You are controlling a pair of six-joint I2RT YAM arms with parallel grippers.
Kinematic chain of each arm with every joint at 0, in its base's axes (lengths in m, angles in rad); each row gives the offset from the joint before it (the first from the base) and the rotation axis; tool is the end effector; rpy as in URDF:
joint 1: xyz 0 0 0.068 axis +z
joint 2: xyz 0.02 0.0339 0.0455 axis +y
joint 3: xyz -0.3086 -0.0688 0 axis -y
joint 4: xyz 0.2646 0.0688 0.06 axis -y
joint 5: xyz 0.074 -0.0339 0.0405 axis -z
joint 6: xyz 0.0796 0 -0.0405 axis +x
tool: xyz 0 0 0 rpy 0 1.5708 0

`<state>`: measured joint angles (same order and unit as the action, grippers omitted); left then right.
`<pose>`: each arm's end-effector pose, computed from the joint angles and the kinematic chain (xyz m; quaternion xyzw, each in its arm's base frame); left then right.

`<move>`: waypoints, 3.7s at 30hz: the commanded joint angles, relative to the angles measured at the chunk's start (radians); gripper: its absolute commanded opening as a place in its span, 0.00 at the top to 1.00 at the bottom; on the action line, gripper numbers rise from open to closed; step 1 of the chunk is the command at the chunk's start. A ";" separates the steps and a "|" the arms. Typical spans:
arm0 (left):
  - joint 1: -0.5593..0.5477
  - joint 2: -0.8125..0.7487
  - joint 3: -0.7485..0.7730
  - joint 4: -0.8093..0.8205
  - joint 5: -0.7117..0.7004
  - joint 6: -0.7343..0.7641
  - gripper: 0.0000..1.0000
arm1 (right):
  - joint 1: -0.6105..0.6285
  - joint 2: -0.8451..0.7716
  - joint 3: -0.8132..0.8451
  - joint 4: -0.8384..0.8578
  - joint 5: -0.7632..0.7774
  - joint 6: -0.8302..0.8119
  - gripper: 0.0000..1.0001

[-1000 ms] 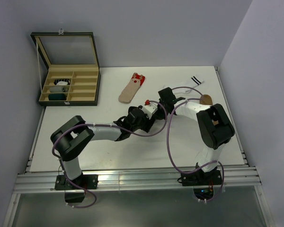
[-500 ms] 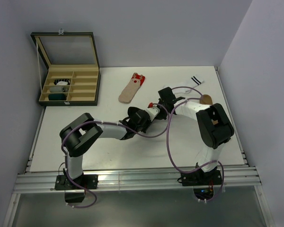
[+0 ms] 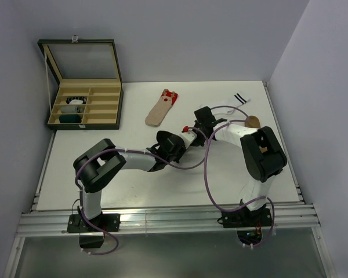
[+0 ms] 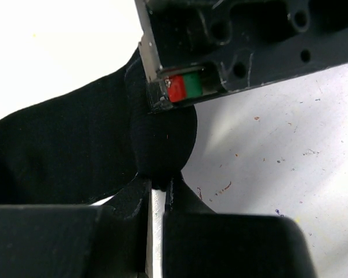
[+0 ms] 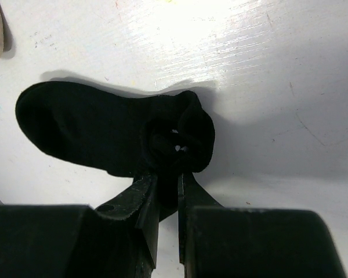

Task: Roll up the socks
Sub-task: Roll the sock at the center of the board.

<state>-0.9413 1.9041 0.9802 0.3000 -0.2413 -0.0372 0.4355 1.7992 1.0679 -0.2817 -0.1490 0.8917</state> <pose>0.2810 -0.3534 0.1418 0.3366 0.8188 -0.1182 0.4499 0.3647 0.1827 0.1525 0.1968 0.9385 0.2255 0.1722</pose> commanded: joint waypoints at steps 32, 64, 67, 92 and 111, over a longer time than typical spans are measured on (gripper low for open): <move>-0.008 -0.020 0.025 -0.021 0.000 0.025 0.52 | 0.008 0.057 0.014 -0.040 -0.040 -0.017 0.98; 0.228 -0.071 0.058 -0.223 0.442 -0.412 0.99 | -0.030 -0.264 -0.207 0.279 0.058 0.059 0.37; 0.281 -0.088 -0.003 -0.138 0.546 -0.513 0.99 | -0.029 -0.274 -0.229 0.335 0.045 0.053 0.36; 0.441 -0.023 -0.347 0.357 0.669 -1.104 0.87 | 0.068 -0.081 -0.180 0.444 -0.060 -0.013 0.37; 0.444 0.006 -0.408 0.386 0.677 -1.187 0.81 | 0.091 0.061 -0.106 0.510 -0.170 -0.059 0.43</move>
<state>-0.4988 1.8771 0.6033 0.7506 0.4477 -1.2243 0.5140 1.8450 0.9279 0.1940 -0.2951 0.8616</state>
